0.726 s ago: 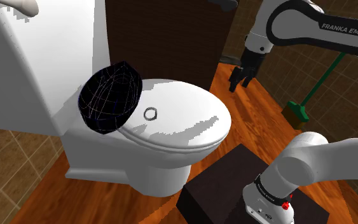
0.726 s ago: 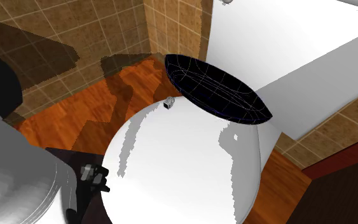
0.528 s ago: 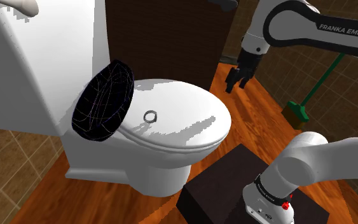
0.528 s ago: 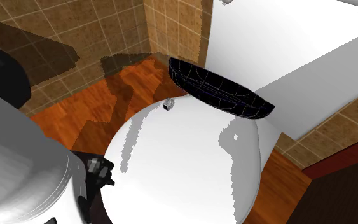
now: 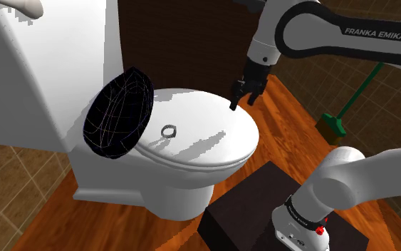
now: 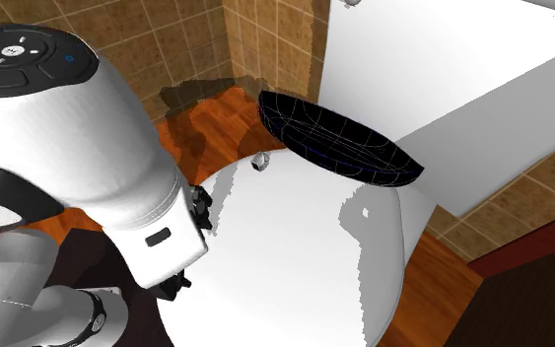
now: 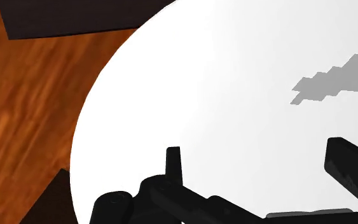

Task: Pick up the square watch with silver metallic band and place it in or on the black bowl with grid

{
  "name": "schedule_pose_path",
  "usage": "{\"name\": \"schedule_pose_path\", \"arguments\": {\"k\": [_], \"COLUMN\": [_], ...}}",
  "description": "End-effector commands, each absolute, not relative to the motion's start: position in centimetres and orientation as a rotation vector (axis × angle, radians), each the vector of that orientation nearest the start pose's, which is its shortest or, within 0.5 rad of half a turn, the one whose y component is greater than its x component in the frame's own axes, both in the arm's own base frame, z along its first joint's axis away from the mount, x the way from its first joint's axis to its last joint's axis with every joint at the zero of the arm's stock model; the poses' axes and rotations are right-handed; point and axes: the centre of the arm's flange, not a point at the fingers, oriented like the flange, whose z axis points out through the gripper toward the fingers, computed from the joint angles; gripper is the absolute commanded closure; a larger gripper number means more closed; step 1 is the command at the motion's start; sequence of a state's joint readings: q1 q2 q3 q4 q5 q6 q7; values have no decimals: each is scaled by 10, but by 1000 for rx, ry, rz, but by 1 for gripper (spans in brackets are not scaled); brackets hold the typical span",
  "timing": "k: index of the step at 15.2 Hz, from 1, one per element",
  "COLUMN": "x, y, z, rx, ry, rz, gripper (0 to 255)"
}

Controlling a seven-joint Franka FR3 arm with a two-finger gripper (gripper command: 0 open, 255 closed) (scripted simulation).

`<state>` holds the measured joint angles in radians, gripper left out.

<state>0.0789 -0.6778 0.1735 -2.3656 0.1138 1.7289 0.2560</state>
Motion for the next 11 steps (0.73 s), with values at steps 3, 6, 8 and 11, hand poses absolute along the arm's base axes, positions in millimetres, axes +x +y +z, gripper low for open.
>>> {"name": "schedule_pose_path", "arguments": {"k": [3,6,8,11], "x": [348,356,362,371], "y": [157,192,216,251], "z": [553,549,547,545], "rx": [-3101,-3082,-3069,-3050], "ry": [106,119,127,140], "rz": [-56,-59,-62,-66], "gripper": [0,0,0,0]}}
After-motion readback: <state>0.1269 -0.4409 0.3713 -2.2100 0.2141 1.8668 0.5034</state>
